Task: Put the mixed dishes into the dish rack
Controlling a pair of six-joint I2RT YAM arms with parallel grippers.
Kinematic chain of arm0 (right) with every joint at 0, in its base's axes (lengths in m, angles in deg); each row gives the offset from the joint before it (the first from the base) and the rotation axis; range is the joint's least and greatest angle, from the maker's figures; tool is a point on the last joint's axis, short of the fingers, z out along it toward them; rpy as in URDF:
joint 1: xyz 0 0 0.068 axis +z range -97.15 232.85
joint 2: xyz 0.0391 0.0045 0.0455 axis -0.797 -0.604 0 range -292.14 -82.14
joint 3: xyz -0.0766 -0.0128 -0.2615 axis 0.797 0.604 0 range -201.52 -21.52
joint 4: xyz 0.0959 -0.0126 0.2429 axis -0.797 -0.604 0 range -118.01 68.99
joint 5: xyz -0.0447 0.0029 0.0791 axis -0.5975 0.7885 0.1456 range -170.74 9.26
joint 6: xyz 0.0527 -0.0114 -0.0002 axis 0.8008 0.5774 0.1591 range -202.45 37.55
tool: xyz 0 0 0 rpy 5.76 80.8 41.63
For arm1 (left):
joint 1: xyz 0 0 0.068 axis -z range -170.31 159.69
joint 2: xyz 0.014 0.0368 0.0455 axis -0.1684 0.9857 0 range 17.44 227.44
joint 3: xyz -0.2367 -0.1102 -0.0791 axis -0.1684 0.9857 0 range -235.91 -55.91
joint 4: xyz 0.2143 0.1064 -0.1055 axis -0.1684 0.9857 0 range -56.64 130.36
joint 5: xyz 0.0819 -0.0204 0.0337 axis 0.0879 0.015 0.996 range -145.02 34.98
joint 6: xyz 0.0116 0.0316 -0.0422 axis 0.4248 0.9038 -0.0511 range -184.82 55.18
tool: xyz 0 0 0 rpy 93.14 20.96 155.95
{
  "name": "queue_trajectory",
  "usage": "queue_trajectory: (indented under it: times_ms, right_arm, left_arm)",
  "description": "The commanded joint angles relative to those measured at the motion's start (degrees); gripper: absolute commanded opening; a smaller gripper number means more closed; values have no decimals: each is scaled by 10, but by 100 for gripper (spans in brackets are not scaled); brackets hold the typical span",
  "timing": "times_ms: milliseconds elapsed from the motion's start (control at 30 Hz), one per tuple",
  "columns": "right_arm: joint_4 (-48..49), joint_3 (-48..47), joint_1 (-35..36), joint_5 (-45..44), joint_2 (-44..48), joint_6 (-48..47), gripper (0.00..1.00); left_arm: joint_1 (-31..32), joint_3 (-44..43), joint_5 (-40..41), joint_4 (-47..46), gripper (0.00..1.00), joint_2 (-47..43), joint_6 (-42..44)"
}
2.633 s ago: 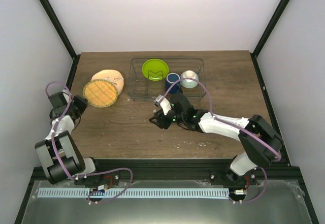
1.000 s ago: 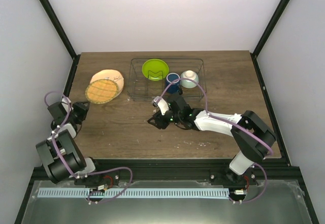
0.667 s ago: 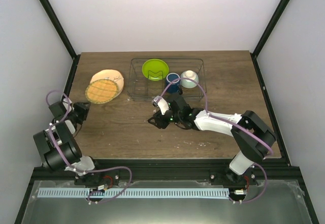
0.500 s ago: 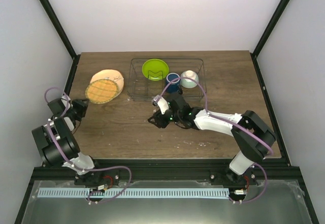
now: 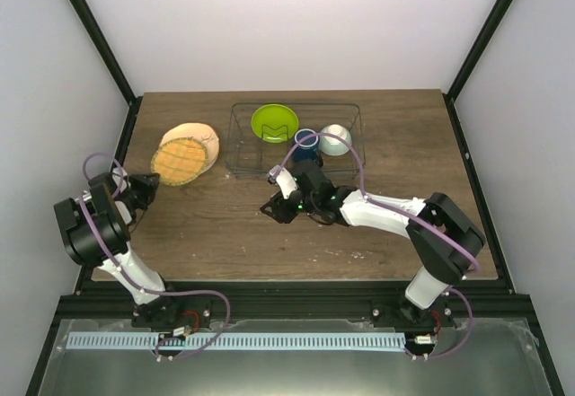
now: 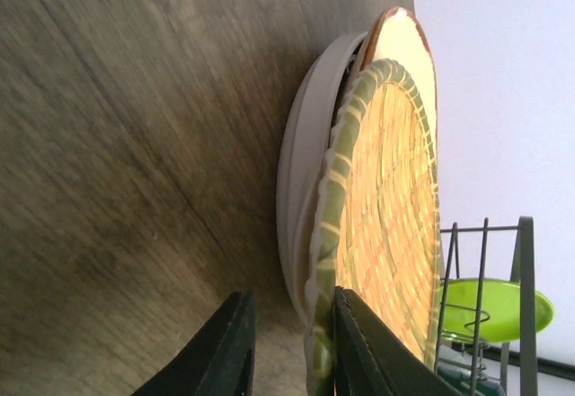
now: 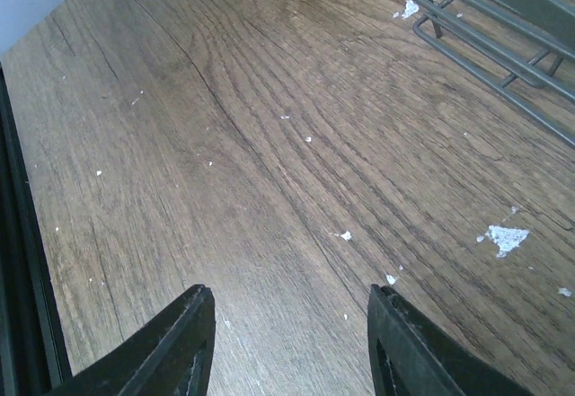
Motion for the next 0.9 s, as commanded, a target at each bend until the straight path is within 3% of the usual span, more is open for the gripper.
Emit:
queue_trajectory:
  times_ms: [0,233,533,867]
  right_arm:
    - [-15,-28,2,-7,-10,-2,48]
    - [-18,-29,2,-7,-11,0,48]
    - [-20,-27,2,-7,-5,-1,48]
    - [14,-24,2,44,-10,23,49]
  left_arm:
    - [1,-16,-15,-50,20,18,-11]
    - [11,-23,-20,-78,0,33,-27]
    - [21,-1,-50,-144,0,22,-65]
    - [7,54,-95,-176,0,-90,-106]
